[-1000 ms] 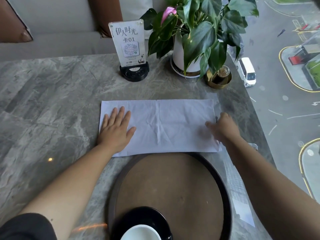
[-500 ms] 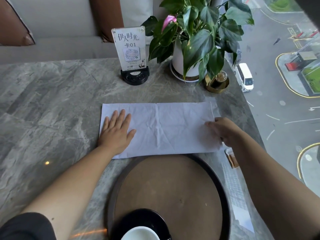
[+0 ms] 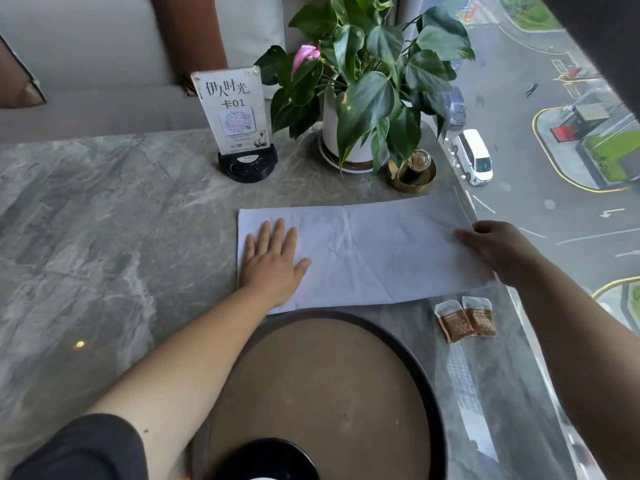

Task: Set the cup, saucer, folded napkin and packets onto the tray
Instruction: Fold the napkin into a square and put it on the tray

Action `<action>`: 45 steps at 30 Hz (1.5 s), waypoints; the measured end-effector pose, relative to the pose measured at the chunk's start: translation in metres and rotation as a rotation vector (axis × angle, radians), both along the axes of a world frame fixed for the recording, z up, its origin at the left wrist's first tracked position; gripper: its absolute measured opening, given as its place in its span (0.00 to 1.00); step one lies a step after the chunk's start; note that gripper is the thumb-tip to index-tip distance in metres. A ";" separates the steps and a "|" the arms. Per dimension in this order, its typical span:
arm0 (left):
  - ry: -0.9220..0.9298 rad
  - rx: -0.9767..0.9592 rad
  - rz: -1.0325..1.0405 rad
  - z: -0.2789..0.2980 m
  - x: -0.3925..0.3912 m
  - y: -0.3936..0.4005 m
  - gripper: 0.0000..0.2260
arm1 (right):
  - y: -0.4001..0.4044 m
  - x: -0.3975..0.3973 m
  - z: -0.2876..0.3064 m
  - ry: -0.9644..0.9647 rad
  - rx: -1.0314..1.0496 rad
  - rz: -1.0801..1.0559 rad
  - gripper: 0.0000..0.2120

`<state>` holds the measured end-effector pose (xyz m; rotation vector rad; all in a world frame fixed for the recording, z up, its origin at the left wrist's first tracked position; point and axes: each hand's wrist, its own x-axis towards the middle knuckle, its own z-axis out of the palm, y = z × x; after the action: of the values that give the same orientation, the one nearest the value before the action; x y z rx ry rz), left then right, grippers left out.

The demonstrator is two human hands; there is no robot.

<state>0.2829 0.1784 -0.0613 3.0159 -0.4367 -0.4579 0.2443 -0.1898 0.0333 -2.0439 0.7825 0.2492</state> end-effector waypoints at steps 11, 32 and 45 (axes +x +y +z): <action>-0.060 -0.004 -0.066 0.002 -0.016 0.045 0.32 | 0.099 0.015 0.047 -0.163 0.305 0.315 0.13; -0.124 -0.245 -0.086 0.008 -0.051 0.113 0.25 | 0.305 0.027 -0.047 -0.132 -0.321 0.682 0.12; -0.058 -0.530 0.024 0.018 -0.041 0.124 0.21 | 0.339 0.036 -0.060 0.009 -0.328 0.658 0.17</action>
<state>0.2416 0.3019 -0.0437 2.5212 -0.4414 -0.2078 0.2807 0.1489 -0.0272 -2.5690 0.1296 0.5230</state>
